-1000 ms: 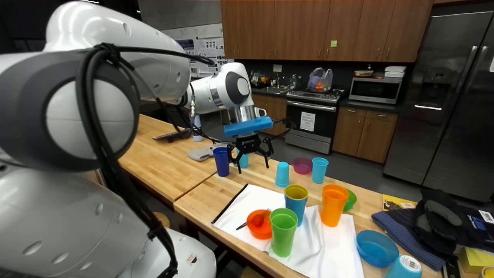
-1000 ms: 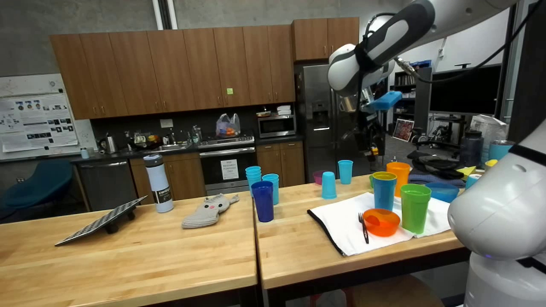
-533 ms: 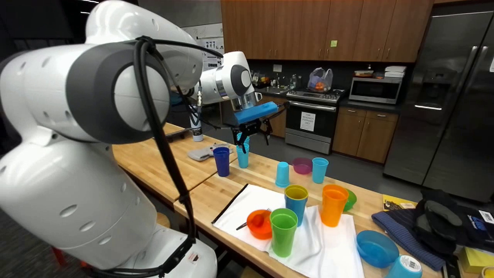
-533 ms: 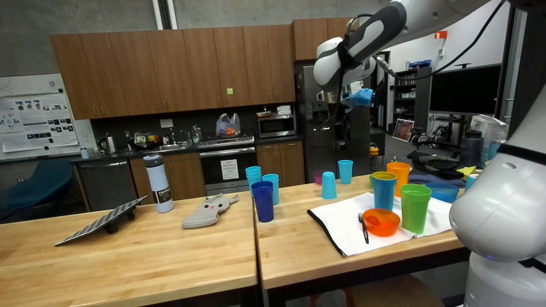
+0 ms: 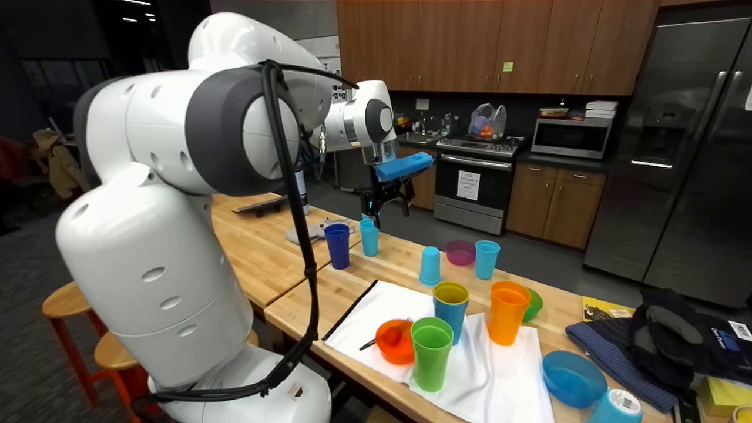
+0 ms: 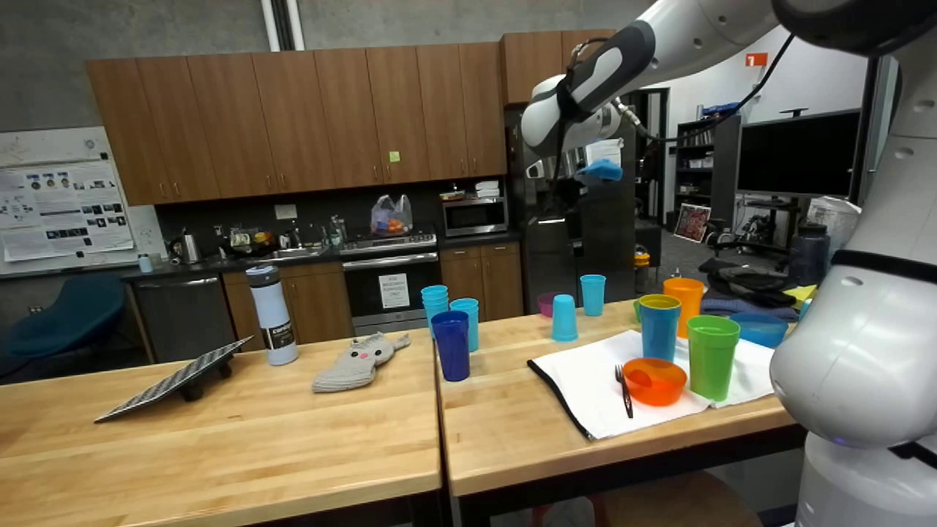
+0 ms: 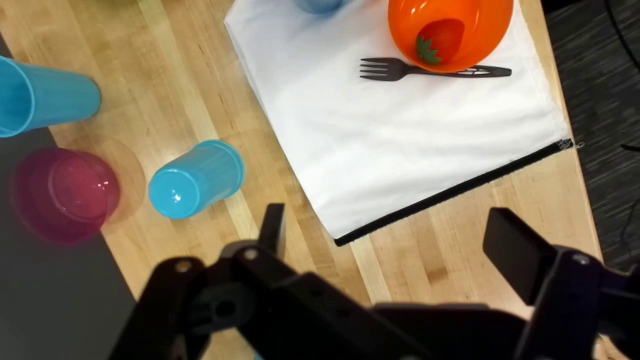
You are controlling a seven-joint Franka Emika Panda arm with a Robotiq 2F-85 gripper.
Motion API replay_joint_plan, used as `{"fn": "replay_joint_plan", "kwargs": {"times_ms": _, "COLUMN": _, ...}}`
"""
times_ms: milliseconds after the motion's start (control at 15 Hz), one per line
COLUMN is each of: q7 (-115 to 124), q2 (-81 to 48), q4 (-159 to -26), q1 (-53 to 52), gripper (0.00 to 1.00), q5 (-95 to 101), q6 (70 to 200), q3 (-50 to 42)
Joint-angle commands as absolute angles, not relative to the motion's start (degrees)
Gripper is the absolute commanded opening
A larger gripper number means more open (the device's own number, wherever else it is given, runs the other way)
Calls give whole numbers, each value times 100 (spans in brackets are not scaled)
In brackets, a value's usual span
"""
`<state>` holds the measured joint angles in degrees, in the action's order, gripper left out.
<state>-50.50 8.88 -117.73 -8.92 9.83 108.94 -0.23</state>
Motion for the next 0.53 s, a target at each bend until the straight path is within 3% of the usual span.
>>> {"fn": "replay_joint_plan", "kwargs": {"times_ms": 0, "q7": -5072, "q2": 886, "q4": -11759, "q1": -774, "gripper": 100, "q5": 965, "q6": 10877, "q3": 90}}
{"fn": "replay_joint_plan", "kwargs": {"times_ms": 467, "q7": -7177, "q2": -193, "q4": -10664, "q1": -741, "gripper": 100, "q5": 517, "q6": 11521, "q3": 61}}
